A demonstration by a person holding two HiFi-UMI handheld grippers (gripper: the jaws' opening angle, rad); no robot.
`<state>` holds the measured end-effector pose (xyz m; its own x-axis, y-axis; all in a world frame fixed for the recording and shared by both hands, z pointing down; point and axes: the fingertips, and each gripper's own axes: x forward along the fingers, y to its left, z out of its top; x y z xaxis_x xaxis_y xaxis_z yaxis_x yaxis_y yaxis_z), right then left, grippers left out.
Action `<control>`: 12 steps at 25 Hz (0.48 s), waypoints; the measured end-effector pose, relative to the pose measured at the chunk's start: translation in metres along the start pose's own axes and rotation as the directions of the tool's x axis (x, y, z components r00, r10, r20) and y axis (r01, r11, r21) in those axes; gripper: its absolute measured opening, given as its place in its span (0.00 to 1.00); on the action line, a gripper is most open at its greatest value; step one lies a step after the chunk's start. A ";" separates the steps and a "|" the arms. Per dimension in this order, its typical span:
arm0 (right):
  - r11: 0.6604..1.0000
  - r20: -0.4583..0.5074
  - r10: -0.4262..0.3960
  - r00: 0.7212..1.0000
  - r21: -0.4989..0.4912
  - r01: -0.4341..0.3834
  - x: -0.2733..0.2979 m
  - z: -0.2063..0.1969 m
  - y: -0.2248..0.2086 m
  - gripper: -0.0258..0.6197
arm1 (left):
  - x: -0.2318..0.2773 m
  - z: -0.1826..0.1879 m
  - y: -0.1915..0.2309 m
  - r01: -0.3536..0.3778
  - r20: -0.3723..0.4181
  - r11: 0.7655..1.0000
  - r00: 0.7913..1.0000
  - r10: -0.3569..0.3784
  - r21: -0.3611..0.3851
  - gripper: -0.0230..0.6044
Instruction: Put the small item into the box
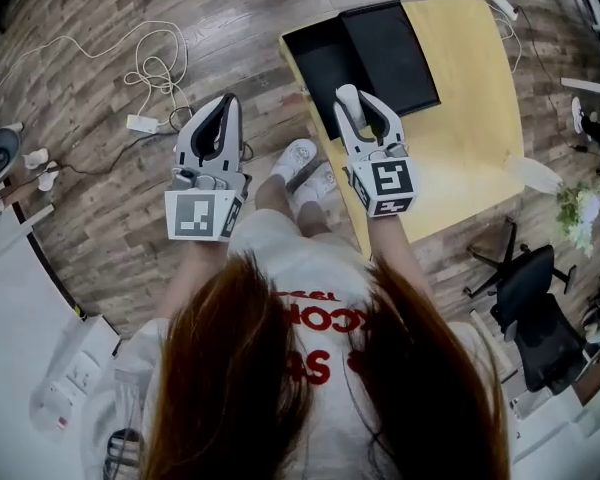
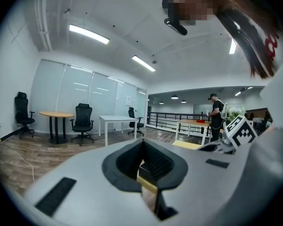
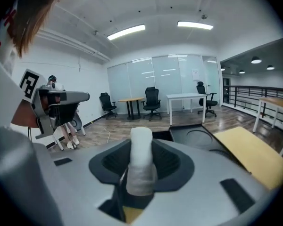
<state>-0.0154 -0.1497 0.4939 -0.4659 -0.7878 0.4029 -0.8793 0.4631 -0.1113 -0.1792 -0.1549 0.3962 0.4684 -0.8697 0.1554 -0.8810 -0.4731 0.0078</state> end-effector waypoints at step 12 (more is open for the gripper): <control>0.998 -0.169 0.058 0.984 0.016 -0.057 0.026 -0.050 0.007 0.31 | -0.021 -0.028 0.017 -0.075 -0.055 0.997 0.996 0.074 -0.019 0.05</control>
<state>-0.0288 -0.1470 0.5491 -0.4932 -0.6795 0.5432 -0.8530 0.5004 -0.1484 -0.2056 -0.1408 0.4211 0.3974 -0.8934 0.2097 -0.9149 -0.4035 0.0148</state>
